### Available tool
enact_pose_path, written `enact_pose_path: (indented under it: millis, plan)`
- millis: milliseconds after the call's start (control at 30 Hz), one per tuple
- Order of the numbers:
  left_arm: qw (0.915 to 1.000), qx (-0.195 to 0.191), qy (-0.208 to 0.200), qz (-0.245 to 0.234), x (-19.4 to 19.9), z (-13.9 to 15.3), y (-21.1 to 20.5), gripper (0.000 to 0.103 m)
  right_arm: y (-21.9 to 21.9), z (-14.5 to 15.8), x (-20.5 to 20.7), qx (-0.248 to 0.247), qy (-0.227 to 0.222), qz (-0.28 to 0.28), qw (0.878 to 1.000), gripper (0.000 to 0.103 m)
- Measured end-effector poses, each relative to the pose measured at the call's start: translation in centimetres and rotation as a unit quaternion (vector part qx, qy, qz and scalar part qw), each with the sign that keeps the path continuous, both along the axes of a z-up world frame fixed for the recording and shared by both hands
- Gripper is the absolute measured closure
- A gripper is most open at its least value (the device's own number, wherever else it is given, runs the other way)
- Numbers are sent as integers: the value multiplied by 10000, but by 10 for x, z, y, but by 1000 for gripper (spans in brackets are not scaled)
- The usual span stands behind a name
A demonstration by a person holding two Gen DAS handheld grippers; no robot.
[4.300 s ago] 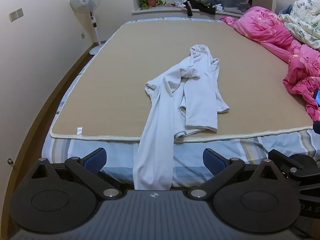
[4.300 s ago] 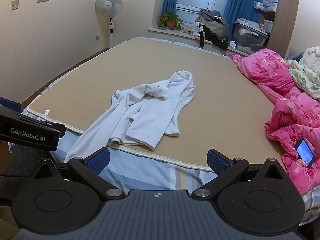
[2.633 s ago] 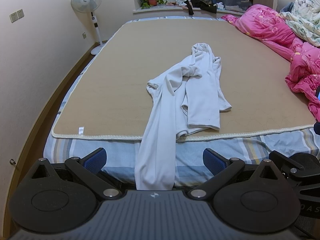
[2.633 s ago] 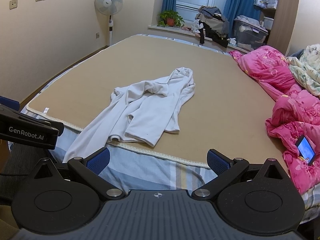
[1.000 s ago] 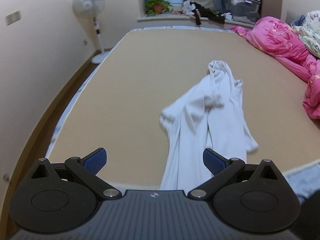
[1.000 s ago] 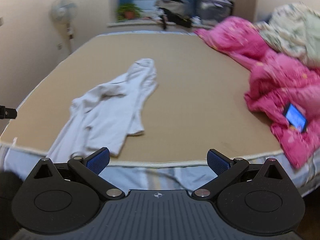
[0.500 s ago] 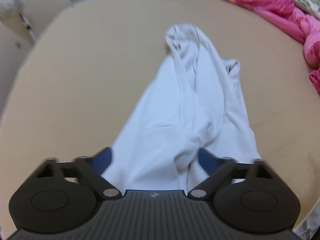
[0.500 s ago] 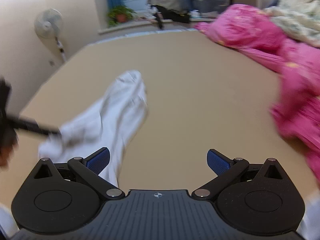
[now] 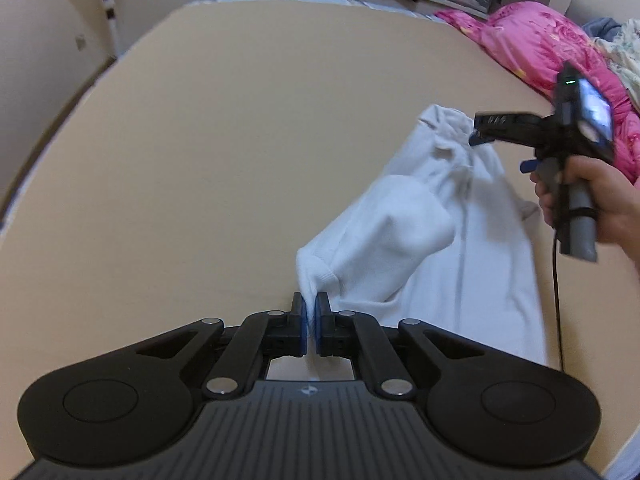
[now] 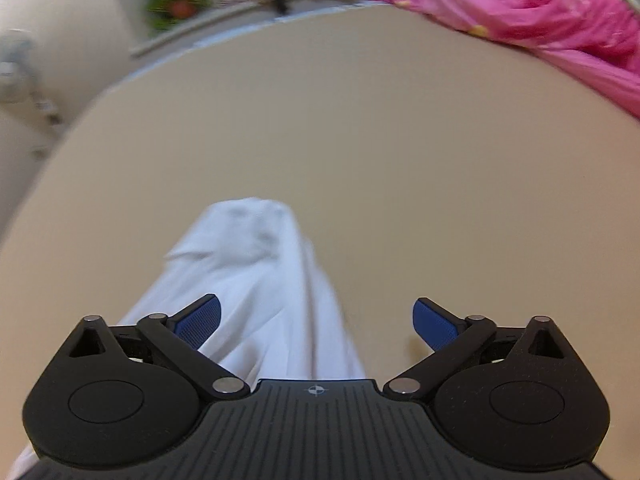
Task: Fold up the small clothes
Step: 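Grasp the white shirt with the left gripper while the right gripper grasps another edge, then lift the shirt with both grippers and shake it out in the air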
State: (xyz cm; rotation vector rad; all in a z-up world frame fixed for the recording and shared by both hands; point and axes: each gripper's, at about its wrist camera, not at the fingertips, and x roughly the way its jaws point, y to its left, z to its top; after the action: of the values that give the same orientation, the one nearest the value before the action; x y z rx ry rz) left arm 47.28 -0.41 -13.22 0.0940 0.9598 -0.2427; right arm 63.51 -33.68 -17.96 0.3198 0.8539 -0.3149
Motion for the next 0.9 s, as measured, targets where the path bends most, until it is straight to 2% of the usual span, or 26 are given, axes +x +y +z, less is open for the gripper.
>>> enact_pose_path:
  millis: [67,100,200,300,433,533,600,667,733,867,900]
  plan:
    - [9998,120,-144,32,-9,4,5,99,7,-10,12,-460,339,380,9976,83]
    - [9997,163,-186,77,-12,5,10,99,5,-10,9,-340,365,522,9974,99]
    - [9985,297,-356,273,-22,17,19,99,1,27,-27,-508,-294,520,9969,100]
    - [9951,462,-738,463,-39,47,31,99,-7,93,-92,-678,-1103,811,9883,101]
    - [9857,521,-1402,777,-85,110,51,99,-14,191,-206,-918,-2063,1160,9672,101]
    - [9745,333,-2015,935,-137,173,70,99,-28,265,-303,-930,-2735,1315,9483,101]
    - [9619,177,-2551,968,-176,219,76,99,-30,307,-364,-1034,-3156,1408,9327,101]
    - [9473,36,-3048,984,-218,259,77,99,-28,347,-430,-1249,-3616,1487,9119,101]
    - [9292,-85,-3551,1017,-264,295,77,99,-24,381,-491,-1453,-4023,1539,8907,101]
    - [8981,-306,-4256,1059,-349,340,75,99,-24,418,-587,-1552,-4454,1609,8670,101]
    - [8935,-362,-4353,1039,-366,347,76,99,-22,424,-606,-1550,-4510,1632,8637,101]
